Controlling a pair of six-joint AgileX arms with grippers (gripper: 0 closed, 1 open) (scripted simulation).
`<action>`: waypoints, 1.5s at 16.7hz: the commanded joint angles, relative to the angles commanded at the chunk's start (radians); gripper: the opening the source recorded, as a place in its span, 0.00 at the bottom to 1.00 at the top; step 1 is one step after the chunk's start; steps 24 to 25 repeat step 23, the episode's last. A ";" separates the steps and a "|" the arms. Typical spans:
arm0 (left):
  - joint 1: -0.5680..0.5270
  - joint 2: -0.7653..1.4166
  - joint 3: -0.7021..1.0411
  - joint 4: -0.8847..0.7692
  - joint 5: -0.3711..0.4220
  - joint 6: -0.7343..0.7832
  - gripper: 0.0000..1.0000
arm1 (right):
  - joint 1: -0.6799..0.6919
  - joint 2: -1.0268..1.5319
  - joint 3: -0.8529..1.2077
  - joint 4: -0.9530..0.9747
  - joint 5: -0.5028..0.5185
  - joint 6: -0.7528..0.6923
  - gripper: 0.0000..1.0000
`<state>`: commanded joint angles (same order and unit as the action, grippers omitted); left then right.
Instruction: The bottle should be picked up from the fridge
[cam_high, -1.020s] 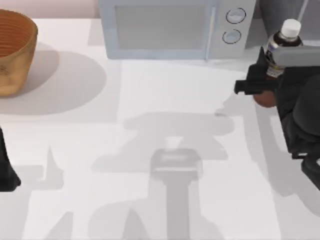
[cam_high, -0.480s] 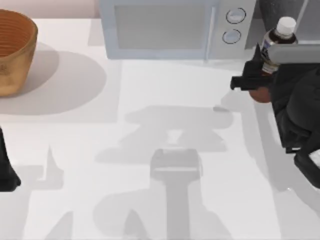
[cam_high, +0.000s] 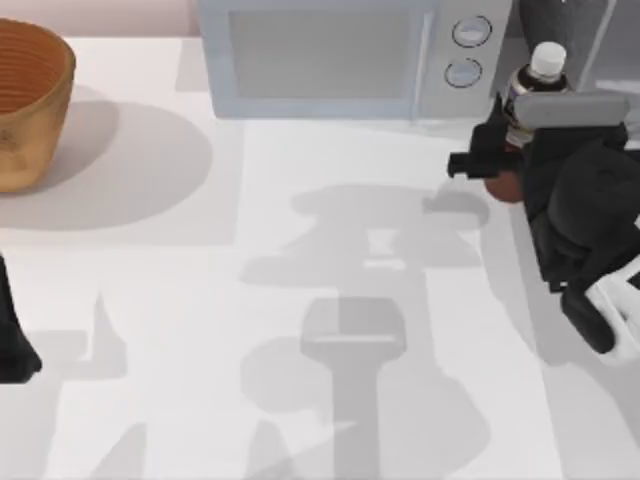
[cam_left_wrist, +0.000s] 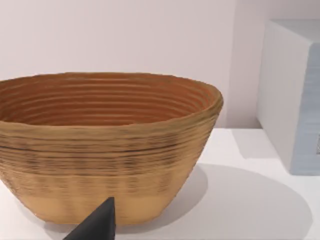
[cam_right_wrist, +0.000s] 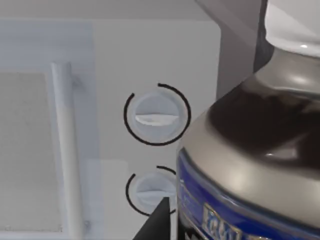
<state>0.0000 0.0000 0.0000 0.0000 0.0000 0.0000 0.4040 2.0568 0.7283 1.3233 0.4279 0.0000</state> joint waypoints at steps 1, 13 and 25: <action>0.000 0.000 0.000 0.000 0.000 0.000 1.00 | -0.003 0.003 0.003 0.003 -0.002 0.000 0.00; 0.000 0.000 0.000 0.000 0.000 0.000 1.00 | -0.003 0.003 0.003 0.003 -0.002 0.000 0.68; 0.000 0.000 0.000 0.000 0.000 0.000 1.00 | -0.003 0.003 0.003 0.003 -0.002 0.000 1.00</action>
